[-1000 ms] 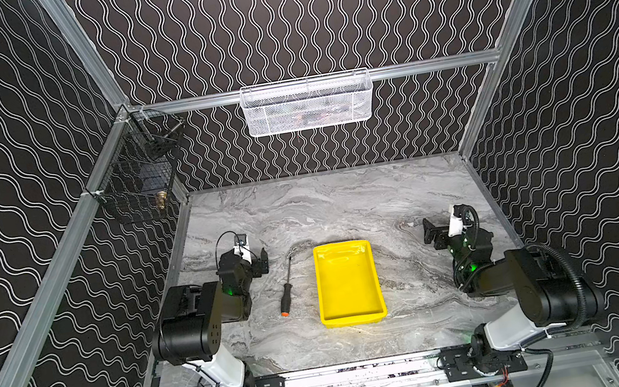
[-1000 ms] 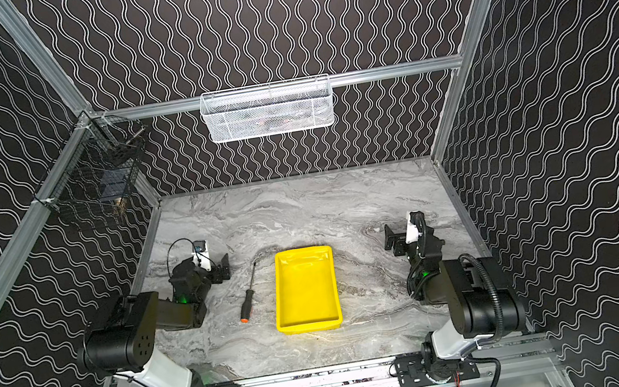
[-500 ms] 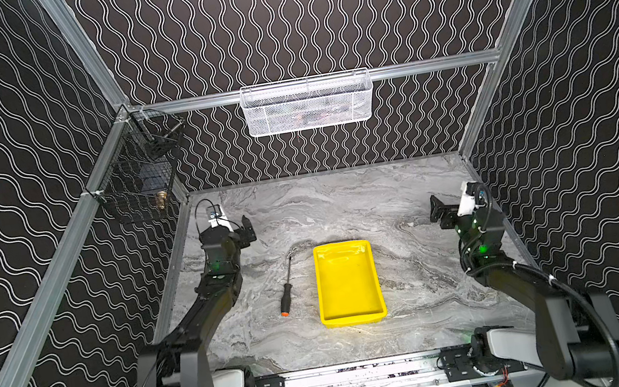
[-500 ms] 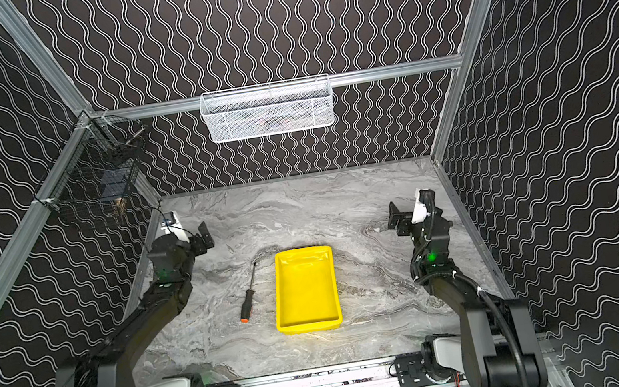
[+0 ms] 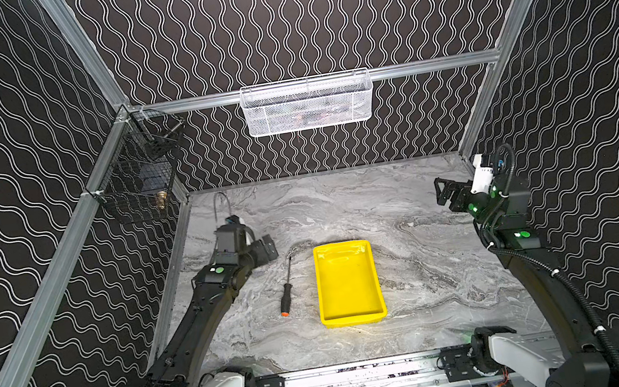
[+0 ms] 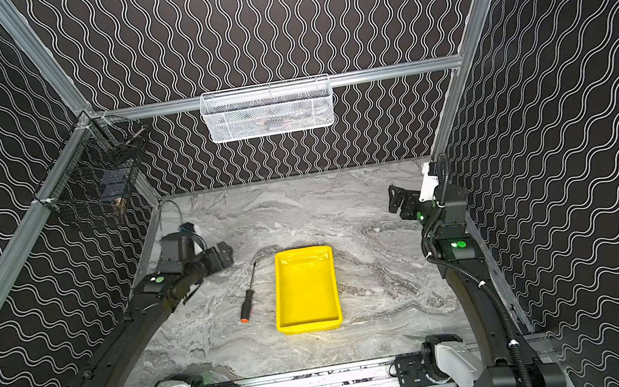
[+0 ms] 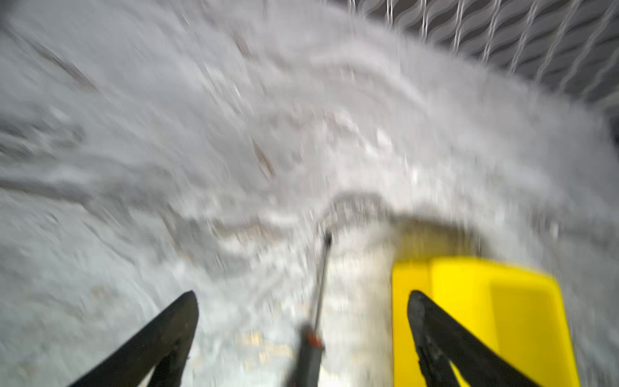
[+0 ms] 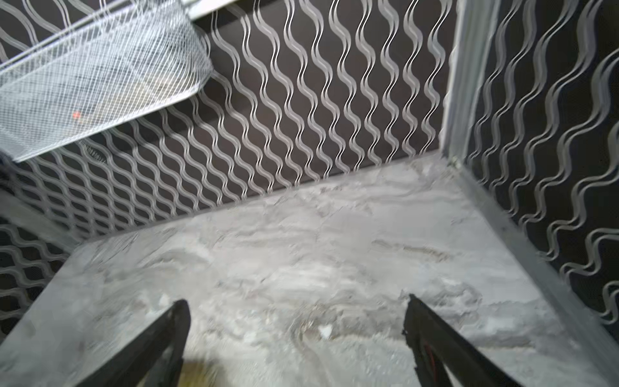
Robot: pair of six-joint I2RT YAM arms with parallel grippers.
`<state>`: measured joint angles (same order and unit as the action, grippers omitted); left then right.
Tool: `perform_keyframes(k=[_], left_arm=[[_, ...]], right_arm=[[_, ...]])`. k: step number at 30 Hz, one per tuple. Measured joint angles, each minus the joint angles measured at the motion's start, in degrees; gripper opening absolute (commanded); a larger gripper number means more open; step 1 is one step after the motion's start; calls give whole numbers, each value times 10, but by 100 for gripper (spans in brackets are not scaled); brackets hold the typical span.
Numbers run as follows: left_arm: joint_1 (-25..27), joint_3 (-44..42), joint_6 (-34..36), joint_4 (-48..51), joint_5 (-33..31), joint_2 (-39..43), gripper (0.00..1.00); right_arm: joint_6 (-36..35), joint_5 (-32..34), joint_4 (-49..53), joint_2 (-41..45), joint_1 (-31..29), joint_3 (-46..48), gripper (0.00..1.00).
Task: Put the screwdriver in the bin
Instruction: 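Move the left gripper over the screwdriver handle while the right arm lifts aside, then lower the left gripper and close it on the black-orange screwdriver handle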
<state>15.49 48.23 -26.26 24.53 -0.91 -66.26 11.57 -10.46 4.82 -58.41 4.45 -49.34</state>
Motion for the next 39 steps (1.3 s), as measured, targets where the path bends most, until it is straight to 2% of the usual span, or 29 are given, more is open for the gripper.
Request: perform_keyframes(k=[5,9,17,27,29,34,39], left_arm=[[74,-59,-37,48,4,10,99],[100,-78,-53,68,-7,-17,97],[114,-77,-54,70,-6,-83,91],[135,-84,-55,70,-4,-115,80],[137,-84,-55,70,-4,-123,76],[144,-89,-55,64,-7,-131,53],[145,-97,-54,44,-16,-130,50]], right_arm=[[9,-64,78,-11,0,2,99],[6,-100,115,-21,0,16,99],[-3,-128,122,-7,0,69,99],[-18,-139,125,-27,0,71,99],[-19,-140,125,-29,0,71,99],[-20,-143,125,-33,0,71,99],[-22,-143,125,-33,0,71,99]])
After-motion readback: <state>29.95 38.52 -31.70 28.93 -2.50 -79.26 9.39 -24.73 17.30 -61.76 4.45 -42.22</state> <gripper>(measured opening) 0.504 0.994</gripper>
